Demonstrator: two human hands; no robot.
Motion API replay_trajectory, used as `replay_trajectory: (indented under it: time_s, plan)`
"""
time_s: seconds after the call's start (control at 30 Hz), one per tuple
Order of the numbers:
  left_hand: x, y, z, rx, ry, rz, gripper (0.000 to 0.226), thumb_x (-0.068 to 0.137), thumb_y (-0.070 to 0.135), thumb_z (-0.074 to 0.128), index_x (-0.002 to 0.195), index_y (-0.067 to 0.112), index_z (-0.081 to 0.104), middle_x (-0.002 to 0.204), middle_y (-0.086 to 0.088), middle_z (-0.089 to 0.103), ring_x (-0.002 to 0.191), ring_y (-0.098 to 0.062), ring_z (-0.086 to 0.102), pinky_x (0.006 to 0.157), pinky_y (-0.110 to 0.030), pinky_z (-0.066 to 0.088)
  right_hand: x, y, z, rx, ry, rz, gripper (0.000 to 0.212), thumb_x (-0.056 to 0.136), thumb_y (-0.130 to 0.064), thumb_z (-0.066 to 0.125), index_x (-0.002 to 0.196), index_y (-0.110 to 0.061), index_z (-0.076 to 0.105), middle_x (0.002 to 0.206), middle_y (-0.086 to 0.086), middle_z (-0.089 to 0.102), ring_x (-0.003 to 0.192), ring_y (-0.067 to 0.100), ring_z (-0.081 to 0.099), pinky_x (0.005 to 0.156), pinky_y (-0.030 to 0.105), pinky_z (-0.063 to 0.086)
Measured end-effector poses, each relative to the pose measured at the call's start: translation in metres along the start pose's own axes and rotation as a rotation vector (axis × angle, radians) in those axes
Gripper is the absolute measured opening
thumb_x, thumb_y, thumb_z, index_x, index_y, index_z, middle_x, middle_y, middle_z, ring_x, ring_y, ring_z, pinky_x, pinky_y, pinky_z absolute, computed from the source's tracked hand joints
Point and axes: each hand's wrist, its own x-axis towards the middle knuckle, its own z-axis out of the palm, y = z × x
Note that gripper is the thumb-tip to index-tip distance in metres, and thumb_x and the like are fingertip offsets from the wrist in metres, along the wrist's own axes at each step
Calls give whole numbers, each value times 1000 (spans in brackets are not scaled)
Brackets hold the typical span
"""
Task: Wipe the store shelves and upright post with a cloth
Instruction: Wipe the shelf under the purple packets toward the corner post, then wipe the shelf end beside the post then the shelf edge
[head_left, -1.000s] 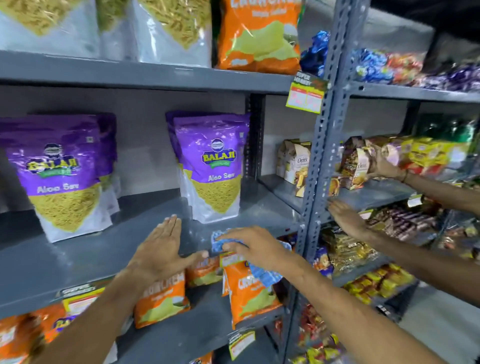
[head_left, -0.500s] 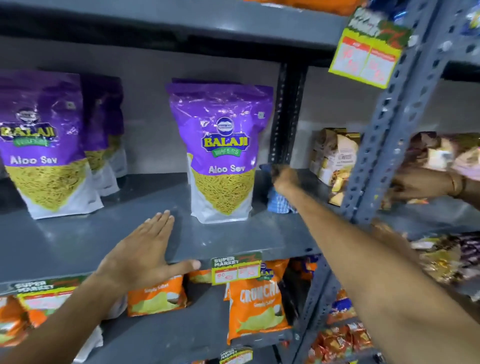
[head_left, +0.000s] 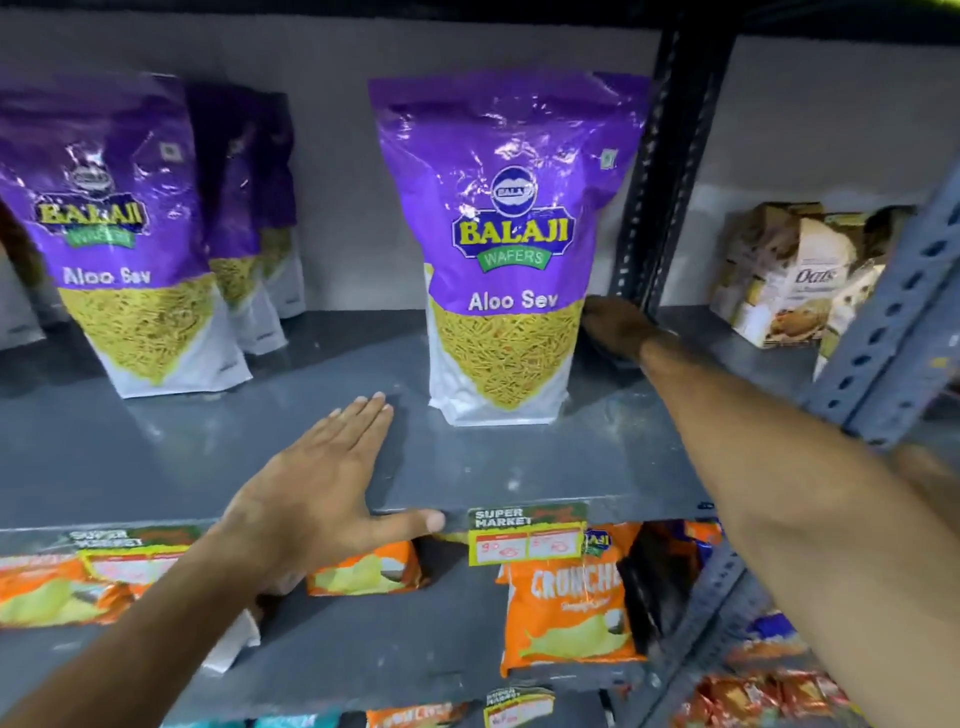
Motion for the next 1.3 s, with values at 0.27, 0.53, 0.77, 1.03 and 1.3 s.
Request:
replay_trajectory:
  time_s: [0.27, 0.53, 0.77, 1.03, 1.3]
  plan:
    - [0, 2, 0, -37, -13, 5, 146, 59, 112, 11, 166, 14, -6, 176, 1, -10, 161, -10, -9, 132, -33, -1, -71, -1, 6, 236, 34, 161, 29, 90, -42, 62, 108, -22, 74, 106, 7, 75, 89, 27, 73, 76, 47, 61]
    - [-7, 7, -10, -49, -19, 29, 149, 60, 112, 10, 166, 7, 0, 176, -8, -2, 162, -19, 0, 132, -36, 1, -181, -59, -2, -29, 96, 167, 43, 97, -21, 43, 136, -37, 56, 144, 5, 56, 125, 34, 58, 99, 41, 49]
    - [-12, 9, -15, -44, -27, 30, 144, 66, 109, 17, 165, 6, -2, 176, -8, -3, 163, -20, 0, 132, -37, 2, -247, -98, -1, 64, 60, 70, 39, 104, -17, 47, 136, -35, 61, 149, -11, 53, 132, 17, 52, 104, 34, 41]
    - [-8, 5, -10, -36, -2, 44, 142, 68, 108, 18, 165, 6, -1, 176, -9, -2, 163, -22, 1, 131, -36, 2, -234, -66, 2, -43, 206, 257, 47, 100, -11, 43, 144, -26, 53, 150, 4, 52, 135, 28, 48, 106, 37, 42]
    - [-2, 1, -3, -30, 30, 44, 145, 64, 110, 12, 166, 8, -2, 176, -7, -4, 163, -20, -2, 132, -37, 2, -144, -42, -5, -83, 53, 303, 52, 92, -17, 43, 141, -27, 55, 147, 10, 56, 130, 31, 56, 107, 39, 46]
